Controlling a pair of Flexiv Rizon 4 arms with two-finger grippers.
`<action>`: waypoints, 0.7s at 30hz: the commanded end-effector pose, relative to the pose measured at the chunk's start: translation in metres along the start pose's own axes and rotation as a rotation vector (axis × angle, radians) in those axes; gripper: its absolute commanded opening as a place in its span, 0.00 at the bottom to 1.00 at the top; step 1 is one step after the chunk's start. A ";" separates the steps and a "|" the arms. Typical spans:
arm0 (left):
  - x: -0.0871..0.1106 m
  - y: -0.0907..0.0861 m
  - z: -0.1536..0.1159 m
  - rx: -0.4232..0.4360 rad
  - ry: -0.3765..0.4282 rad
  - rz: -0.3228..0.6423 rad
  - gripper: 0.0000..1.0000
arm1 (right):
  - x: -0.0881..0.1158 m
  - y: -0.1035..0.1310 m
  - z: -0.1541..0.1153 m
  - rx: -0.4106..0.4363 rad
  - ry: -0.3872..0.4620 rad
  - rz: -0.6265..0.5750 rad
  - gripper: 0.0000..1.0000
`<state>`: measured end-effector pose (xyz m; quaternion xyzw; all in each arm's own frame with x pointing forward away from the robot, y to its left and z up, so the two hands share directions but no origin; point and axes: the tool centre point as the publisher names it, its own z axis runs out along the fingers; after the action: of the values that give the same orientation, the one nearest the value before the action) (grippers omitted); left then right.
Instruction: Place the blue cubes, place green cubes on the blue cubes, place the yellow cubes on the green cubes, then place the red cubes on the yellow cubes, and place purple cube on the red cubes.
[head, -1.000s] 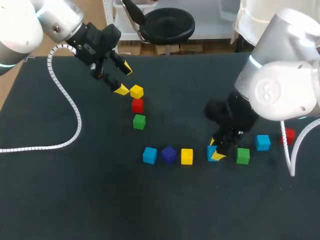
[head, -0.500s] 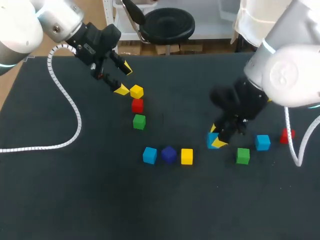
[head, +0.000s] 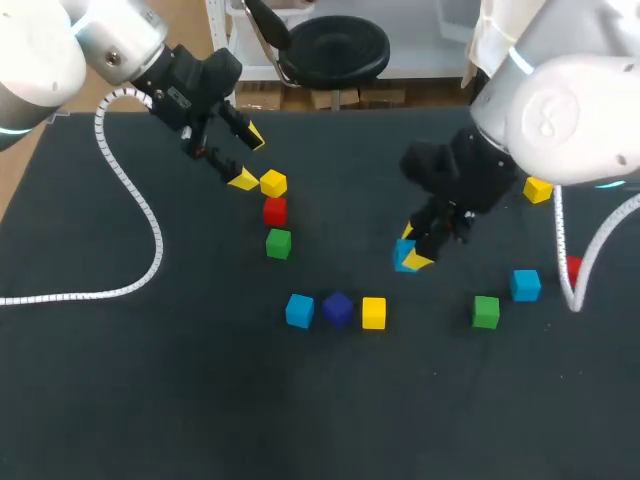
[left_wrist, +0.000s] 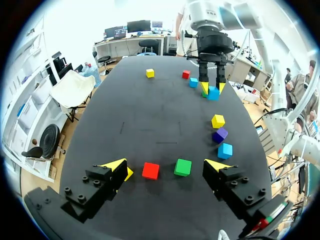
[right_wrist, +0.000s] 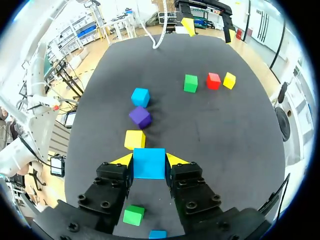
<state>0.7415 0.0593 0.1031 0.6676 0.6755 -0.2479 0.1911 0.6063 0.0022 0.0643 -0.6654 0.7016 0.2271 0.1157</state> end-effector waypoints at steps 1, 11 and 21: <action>0.000 0.000 0.000 -0.001 0.001 0.000 1.00 | -0.009 -0.004 -0.001 -0.008 0.009 0.000 0.00; 0.000 0.000 0.000 -0.001 0.001 0.000 1.00 | -0.009 -0.004 -0.001 -0.008 0.009 0.000 0.00; 0.000 0.000 0.000 -0.001 0.001 0.000 1.00 | -0.018 -0.007 0.001 -0.010 0.013 -0.022 0.00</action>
<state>0.7416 0.0593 0.1031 0.6676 0.6755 -0.2478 0.1911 0.6112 0.0105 0.0691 -0.6689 0.6993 0.2264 0.1106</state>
